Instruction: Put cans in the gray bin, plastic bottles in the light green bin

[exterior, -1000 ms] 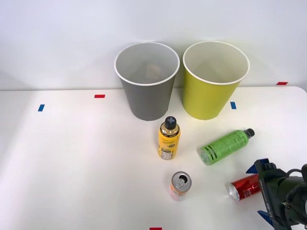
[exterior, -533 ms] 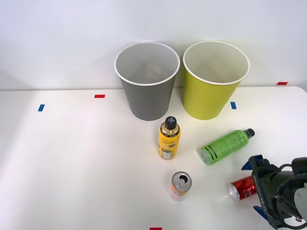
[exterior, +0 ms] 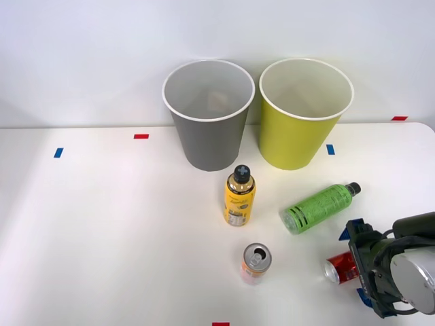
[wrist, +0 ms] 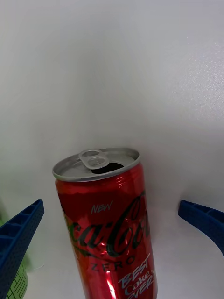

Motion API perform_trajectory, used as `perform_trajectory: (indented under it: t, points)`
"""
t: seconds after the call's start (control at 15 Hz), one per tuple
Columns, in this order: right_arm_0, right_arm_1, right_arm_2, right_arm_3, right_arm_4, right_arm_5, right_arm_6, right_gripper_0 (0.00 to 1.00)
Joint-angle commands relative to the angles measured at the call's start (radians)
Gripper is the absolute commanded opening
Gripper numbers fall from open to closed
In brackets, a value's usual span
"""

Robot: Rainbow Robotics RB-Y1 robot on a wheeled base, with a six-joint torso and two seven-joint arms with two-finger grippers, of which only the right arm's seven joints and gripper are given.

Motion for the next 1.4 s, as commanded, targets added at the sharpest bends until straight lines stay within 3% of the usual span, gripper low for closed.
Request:
perform_trajectory:
  t: [0.07,0.13,0.2,0.27,0.67,1.13,1.4]
  points:
    - [0.000,0.000,0.032,0.000,0.053,0.000,0.023,0.85]
    - [0.000,0.000,0.040,0.000,0.068,0.000,0.031,0.70]
    - [0.000,0.000,0.046,0.000,0.085,0.000,0.039,0.45]
    - [0.003,0.000,0.054,-0.005,0.102,0.000,0.043,0.01]
    - [0.058,-0.005,0.084,-0.100,0.171,0.000,0.094,0.00]
    - [0.165,-0.023,0.094,-0.331,0.349,-0.022,0.488,0.00]
    - [0.245,-0.032,0.084,-0.377,0.421,-0.249,0.709,0.00]
